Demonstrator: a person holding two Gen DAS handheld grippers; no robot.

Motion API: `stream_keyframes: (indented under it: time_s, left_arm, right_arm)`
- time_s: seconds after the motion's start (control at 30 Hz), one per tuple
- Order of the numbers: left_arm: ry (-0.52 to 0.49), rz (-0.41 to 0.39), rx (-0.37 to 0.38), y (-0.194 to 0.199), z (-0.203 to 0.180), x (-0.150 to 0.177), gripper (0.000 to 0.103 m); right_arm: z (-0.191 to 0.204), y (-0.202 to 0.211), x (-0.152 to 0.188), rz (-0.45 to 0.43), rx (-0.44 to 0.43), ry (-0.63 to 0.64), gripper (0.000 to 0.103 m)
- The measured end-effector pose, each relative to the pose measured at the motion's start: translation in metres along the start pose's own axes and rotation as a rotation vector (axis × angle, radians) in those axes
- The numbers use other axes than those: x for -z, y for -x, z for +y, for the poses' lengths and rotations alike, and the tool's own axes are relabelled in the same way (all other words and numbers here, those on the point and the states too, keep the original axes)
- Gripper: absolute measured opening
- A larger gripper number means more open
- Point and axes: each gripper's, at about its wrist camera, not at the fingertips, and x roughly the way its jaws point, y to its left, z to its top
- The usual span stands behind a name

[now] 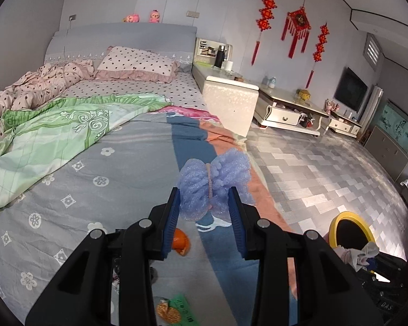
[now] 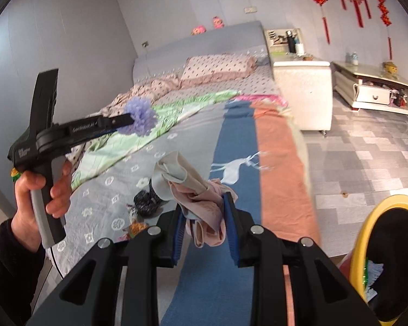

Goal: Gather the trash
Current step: 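Carry both items over the bin and open both tools to drop them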

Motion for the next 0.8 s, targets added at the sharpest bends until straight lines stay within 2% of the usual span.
stream_keyframes:
  time_s: [0.17,0.47,0.8]
  left_arm:
    - [-0.024,-0.008,0.065,0.011,-0.045,-0.004,0.034]
    - [-0.080,0.007,0.186,0.013,-0.131,-0.001,0.034]
    - [-0.167,0.082,0.314,-0.019,-0.236,0.022,0.034]
  right_arm:
    - [-0.030,0.040,-0.012,-0.073,0.062,-0.036,0.025]
    - [-0.099,0.101,-0.030,-0.154,0.206,-0.126,0.025]
    - [-0.178,0.148,-0.021,-0.187,0.372,-0.215,0.025]
